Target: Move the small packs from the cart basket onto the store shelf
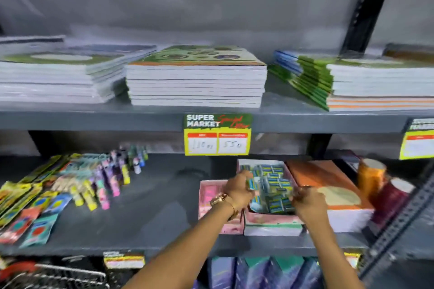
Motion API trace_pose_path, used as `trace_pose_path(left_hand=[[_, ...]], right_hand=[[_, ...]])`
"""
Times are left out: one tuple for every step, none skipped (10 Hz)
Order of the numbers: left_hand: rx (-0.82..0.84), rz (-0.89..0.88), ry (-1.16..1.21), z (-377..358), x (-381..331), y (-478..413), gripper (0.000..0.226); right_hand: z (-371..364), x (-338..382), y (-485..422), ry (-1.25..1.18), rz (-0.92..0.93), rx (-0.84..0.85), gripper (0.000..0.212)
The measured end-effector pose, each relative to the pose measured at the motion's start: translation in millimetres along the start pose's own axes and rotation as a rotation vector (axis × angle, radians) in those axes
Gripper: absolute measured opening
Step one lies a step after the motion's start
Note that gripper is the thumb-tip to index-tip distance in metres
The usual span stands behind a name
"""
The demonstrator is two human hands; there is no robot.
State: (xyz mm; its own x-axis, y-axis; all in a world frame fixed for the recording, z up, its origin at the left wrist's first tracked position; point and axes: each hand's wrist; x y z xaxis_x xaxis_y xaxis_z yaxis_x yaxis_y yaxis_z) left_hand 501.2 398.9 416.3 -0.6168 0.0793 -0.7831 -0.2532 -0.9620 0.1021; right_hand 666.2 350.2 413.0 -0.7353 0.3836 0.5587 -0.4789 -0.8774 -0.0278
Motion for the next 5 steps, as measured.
trace_pose_path(left_hand=[[-0.029, -0.063, -0.476, -14.6, -2.1, -6.0, 0.028], [-0.018, -0.108, -0.718, -18.5, -0.1, -3.3, 0.023], [0.004, -0.08, -0.847, -21.6, 3.1, -2.6, 0.023], [-0.014, -0.082, -0.9, -18.2, 0.8, 0.8, 0.023], [-0.058, -0.199, -0.978, -20.4, -2.8, 15.6, 0.033]], right_hand=[[-9.1, -2.3, 0.7, 0.166, -0.003, -0.041, 0.023], [-15.2, -3.5, 7.5, 0.283, -0.002, -0.036, 0.026], [-19.7, -2.6, 16.6, 0.346, 0.009, 0.018, 0.024], [-18.3, 2.0, 22.1, 0.36, 0.056, 0.042, 0.023], [-8.4, 0.8, 35.1, 0.274, 0.207, 0.0, 0.024]])
Point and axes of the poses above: each hand's wrist, its own y-axis away from the middle knuckle, its own z-axis out of the back of the hand, x = y × z, and after that the axes turned 2 degrees about x, right-handed
